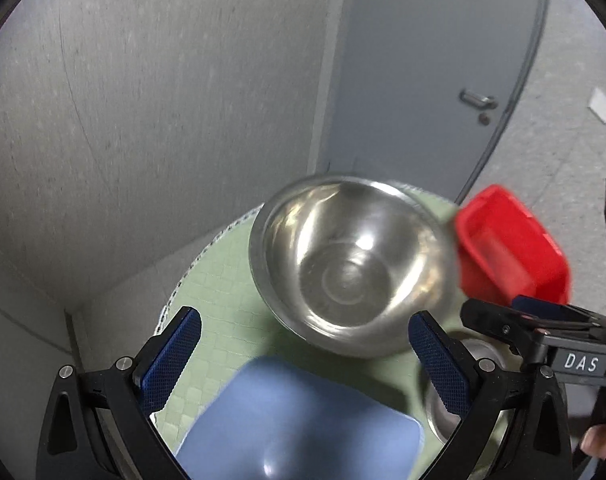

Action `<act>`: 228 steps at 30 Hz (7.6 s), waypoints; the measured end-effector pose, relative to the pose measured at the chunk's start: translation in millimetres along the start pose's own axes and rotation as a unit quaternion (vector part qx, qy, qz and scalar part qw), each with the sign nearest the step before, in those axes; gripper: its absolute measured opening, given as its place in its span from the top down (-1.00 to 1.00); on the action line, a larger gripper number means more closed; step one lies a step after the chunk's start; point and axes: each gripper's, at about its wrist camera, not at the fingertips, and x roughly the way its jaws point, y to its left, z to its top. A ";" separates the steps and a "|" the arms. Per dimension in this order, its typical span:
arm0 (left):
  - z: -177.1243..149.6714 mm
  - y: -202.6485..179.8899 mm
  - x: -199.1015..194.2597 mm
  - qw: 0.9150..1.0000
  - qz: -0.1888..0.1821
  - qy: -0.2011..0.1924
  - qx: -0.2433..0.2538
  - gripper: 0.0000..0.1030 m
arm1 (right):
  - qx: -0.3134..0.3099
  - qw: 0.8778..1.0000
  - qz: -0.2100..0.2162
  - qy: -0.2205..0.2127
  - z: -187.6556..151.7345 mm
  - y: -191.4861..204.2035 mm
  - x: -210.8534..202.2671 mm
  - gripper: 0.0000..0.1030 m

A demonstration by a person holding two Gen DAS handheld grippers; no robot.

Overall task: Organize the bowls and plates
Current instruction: 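Grasp the large steel bowl rim with the left gripper while the right gripper grasps it too, then carry the steel bowl with both grippers into the red basin and open them, then move both grippers to the light blue square plate, then grasp the blue plate edge with both grippers and lift it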

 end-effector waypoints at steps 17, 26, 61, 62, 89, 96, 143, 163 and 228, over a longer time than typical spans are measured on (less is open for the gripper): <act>94.3 14.8 154.9 0.994 -0.026 0.104 0.011 0.19 | 0.007 0.999 -0.038 0.028 18.9 4.7 54.2 -0.21; 83.6 25.4 141.0 0.996 -0.030 0.083 0.015 0.47 | -0.002 0.999 -0.031 0.022 17.7 15.4 59.7 0.42; 160.8 -169.4 183.1 0.973 -0.148 0.039 0.170 0.45 | 0.116 0.983 -0.117 -0.086 -10.1 -161.0 -76.9 0.42; 161.4 -173.6 190.9 0.973 -0.148 0.044 0.173 0.44 | 0.116 0.983 -0.119 -0.082 -12.4 -162.3 -74.5 0.42; 138.3 -186.6 211.8 0.969 -0.163 0.062 0.172 -0.06 | 0.137 0.987 -0.068 -0.047 -25.9 -175.6 -61.2 0.07; 125.9 -182.7 193.1 0.968 -0.167 0.047 0.183 -0.43 | 0.142 0.986 -0.066 -0.051 -31.7 -170.0 -70.0 -0.23; -84.4 -41.3 -28.8 0.968 -0.103 -0.124 0.193 -0.99 | 0.088 0.975 -0.109 -0.173 -208.5 -90.1 -152.0 -0.53; -153.7 -49.1 -37.9 0.989 -0.039 -0.073 0.121 -0.99 | 0.012 0.991 -0.074 -0.108 -248.0 -87.0 -121.2 -0.53; -57.8 120.5 107.6 0.993 -0.072 0.053 0.082 0.49 | -0.032 0.997 -0.064 0.014 -132.5 67.8 25.3 0.11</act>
